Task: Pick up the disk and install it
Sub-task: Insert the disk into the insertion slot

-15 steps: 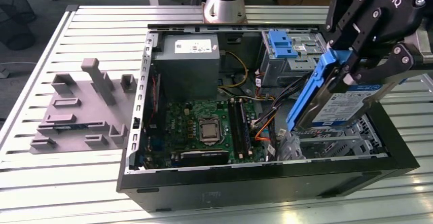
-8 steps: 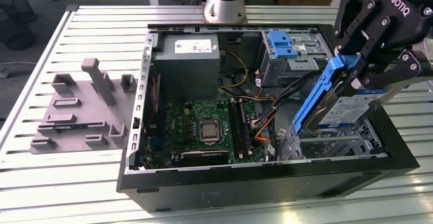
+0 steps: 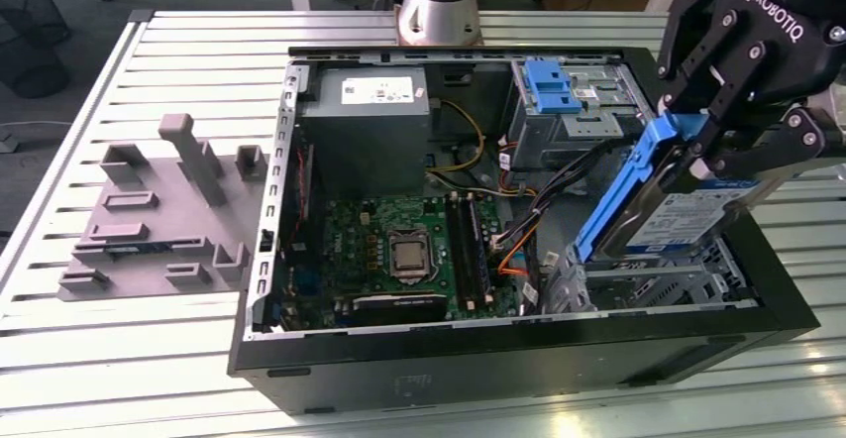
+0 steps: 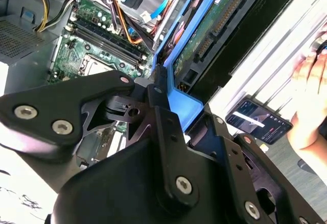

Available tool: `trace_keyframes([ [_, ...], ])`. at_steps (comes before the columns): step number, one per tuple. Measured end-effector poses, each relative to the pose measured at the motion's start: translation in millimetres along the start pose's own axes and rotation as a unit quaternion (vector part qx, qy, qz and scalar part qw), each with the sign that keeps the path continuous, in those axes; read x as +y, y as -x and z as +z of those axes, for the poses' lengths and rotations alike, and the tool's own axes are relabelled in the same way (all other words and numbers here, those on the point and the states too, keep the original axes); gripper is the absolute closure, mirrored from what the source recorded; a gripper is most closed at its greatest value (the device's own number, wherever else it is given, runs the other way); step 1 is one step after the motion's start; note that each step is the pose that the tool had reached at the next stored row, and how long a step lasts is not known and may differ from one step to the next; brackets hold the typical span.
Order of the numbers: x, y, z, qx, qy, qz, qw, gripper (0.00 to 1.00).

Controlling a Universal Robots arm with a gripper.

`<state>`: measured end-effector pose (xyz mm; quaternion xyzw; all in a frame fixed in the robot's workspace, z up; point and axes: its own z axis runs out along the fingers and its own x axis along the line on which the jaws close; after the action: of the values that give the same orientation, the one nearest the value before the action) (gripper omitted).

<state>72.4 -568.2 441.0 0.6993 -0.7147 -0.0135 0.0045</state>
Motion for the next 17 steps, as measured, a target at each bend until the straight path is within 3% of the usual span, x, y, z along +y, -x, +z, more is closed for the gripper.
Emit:
trace_keyframes([
  [17,-2.3,-0.1,14.0,-0.0001,-0.0001,0.007,1.0,0.64],
])
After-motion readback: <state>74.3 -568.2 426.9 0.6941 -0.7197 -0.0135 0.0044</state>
